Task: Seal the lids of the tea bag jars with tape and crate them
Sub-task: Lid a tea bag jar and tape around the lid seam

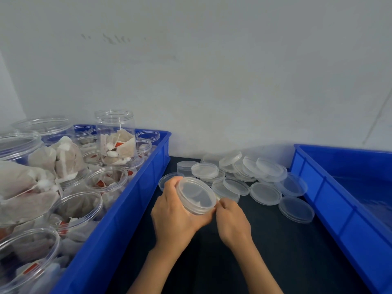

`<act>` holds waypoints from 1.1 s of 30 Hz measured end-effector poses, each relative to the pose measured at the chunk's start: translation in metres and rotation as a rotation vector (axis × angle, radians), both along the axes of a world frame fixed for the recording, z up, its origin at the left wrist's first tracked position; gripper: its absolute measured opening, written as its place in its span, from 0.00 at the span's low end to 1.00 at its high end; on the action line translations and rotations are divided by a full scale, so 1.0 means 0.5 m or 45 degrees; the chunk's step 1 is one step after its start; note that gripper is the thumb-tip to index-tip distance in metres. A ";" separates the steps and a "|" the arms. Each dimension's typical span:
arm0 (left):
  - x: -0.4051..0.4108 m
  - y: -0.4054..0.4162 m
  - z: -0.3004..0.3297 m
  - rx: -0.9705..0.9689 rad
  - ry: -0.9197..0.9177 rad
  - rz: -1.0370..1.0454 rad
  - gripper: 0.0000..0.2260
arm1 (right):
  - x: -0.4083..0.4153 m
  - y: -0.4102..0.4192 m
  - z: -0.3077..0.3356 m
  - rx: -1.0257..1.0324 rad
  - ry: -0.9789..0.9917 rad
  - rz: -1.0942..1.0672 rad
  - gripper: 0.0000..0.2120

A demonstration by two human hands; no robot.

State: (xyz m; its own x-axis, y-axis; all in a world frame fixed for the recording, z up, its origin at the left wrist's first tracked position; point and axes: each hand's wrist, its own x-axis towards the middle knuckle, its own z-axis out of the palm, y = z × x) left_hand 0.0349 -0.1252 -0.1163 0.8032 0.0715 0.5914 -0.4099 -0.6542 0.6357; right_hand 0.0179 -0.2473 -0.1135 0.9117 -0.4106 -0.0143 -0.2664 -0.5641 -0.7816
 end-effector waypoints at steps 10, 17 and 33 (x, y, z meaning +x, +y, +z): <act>0.030 0.009 -0.022 -0.478 0.273 -0.354 0.42 | -0.019 -0.012 0.005 -0.105 -0.066 0.243 0.15; 0.048 0.000 -0.031 -0.512 0.269 -0.376 0.40 | -0.026 -0.017 0.012 -0.153 -0.137 0.241 0.15; 0.021 0.000 -0.007 -0.138 0.064 -0.365 0.38 | -0.031 -0.015 0.005 -0.273 -0.024 0.021 0.12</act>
State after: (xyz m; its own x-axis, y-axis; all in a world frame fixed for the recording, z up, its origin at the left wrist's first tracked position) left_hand 0.0455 -0.1251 -0.1198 0.8277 -0.1016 0.5519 -0.5342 -0.4442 0.7193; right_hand 0.0021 -0.2550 -0.1112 0.9177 -0.3871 0.0887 -0.2422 -0.7224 -0.6477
